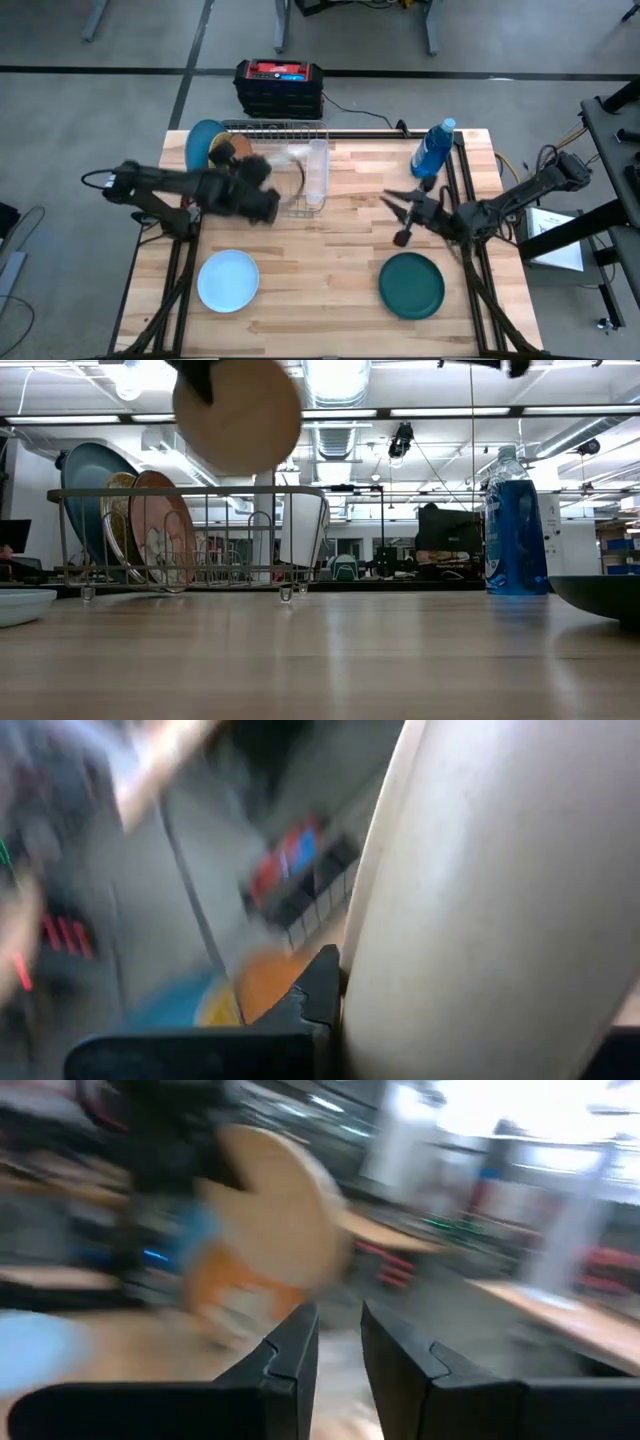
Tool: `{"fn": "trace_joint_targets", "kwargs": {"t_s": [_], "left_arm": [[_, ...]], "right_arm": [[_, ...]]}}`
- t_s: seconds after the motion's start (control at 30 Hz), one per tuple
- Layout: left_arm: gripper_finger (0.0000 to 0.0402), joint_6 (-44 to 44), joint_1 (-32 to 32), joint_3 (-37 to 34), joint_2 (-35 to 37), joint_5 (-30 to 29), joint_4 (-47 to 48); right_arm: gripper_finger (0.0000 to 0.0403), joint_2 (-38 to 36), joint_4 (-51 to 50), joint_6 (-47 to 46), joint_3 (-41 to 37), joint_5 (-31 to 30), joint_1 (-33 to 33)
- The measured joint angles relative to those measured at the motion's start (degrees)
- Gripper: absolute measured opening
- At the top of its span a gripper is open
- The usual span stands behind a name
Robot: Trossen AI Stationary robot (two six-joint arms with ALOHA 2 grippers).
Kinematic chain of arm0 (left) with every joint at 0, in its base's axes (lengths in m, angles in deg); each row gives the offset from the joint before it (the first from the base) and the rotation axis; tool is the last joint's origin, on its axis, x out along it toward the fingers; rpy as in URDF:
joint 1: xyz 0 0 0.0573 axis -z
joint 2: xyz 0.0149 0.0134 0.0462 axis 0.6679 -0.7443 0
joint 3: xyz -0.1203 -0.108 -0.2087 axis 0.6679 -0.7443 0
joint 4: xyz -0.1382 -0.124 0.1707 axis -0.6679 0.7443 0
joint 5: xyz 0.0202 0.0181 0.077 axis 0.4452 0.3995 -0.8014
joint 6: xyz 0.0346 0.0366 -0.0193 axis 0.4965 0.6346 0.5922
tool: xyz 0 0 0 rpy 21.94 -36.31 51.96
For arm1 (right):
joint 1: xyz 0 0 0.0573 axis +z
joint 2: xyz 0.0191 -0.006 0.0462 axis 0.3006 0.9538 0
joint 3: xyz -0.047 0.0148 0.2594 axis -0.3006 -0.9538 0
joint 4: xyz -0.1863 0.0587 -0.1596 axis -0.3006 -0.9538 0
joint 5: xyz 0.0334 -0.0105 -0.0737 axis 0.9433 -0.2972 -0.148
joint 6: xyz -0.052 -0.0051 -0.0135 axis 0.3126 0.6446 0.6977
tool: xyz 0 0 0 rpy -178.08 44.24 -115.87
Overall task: Sort dishes
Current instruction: Put the gray plate in the dish rack
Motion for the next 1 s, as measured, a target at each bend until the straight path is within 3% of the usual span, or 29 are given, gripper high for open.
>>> {"fn": "trace_joint_targets", "kwargs": {"t_s": [0.17, 0.23, 0.33, 0.43, 0.6, 1.0], "left_arm": [[0.0022, 8.0, 12.5, 1.5, -1.4, -18.1, 0.0], [0.0022, 11.4, 16.2, 1.0, -2.1, -25.4, -0.1], [0.0022, 16.9, 20.5, -1.1, -3.4, -33.9, -0.2], [0.0022, 24.8, 22.8, -2.8, -4.6, -34.3, -0.5], [0.0017, 37.4, 23.4, -6.2, -9.5, -34.2, -0.8], [0.0017, 51.1, 28.2, -5.8, -23.3, -34.3, -0.7]], "right_arm": [[0.0066, -2.7, -3.6, -5.2, 0.5, 32.9, -5.5], [0.0067, -2.1, -3.7, -2.6, 0.8, 38.4, -6.7], [0.0081, -0.7, -3.7, 3.8, 1.2, 37.0, -7.1], [0.0105, 0.2, -3.8, 8.2, 1.9, 36.7, -7.1], [0.0152, 0.5, -3.6, 7.8, 2.9, 35.2, -7.1], [0.0208, 0.4, -13.2, -1.1, 2.8, 34.8, -7.1]]}}
